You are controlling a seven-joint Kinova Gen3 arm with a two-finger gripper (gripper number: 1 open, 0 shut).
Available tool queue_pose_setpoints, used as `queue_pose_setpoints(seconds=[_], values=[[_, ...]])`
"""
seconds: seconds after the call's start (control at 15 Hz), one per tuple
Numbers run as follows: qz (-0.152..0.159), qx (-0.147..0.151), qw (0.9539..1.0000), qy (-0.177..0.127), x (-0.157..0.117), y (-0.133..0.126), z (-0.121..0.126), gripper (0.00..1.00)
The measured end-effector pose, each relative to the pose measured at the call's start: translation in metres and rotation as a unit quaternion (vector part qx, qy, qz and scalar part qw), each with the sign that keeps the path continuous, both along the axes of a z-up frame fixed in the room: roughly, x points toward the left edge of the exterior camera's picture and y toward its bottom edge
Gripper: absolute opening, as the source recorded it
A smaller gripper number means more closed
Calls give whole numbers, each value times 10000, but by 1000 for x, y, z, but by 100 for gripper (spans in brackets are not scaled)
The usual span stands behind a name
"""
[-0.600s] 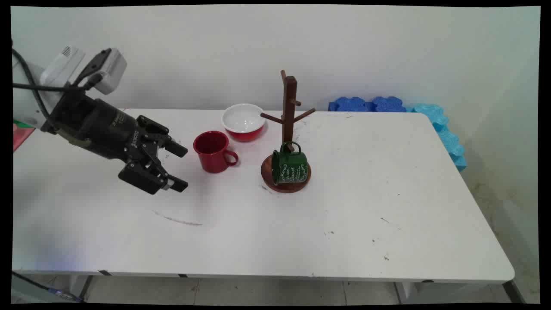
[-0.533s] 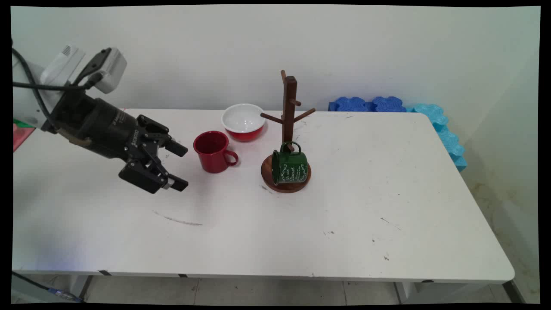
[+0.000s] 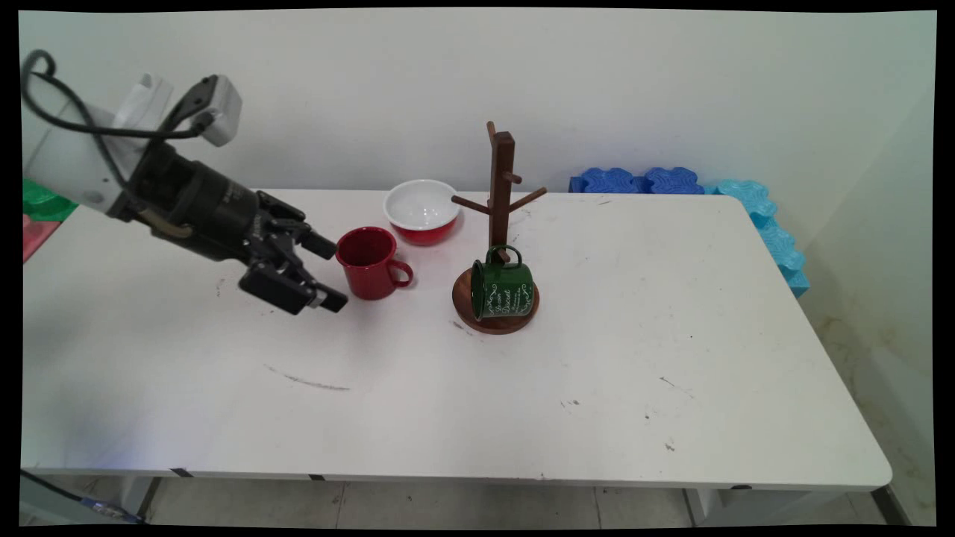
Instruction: Pick up the green mug from the rack
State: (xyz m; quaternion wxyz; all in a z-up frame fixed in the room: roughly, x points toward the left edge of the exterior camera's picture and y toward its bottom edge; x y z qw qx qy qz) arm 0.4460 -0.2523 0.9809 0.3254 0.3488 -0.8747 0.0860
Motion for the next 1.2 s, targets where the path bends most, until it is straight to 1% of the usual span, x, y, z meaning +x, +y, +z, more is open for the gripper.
queue_pose_setpoints(seconds=[0.53, 0.93, 1.2], values=[[443, 41, 9989, 166, -24, -32, -24, 100], [805, 138, 9959, 396, -49, -59, -54, 100], [970, 210, 9936, 536, -65, -69, -73, 100]])
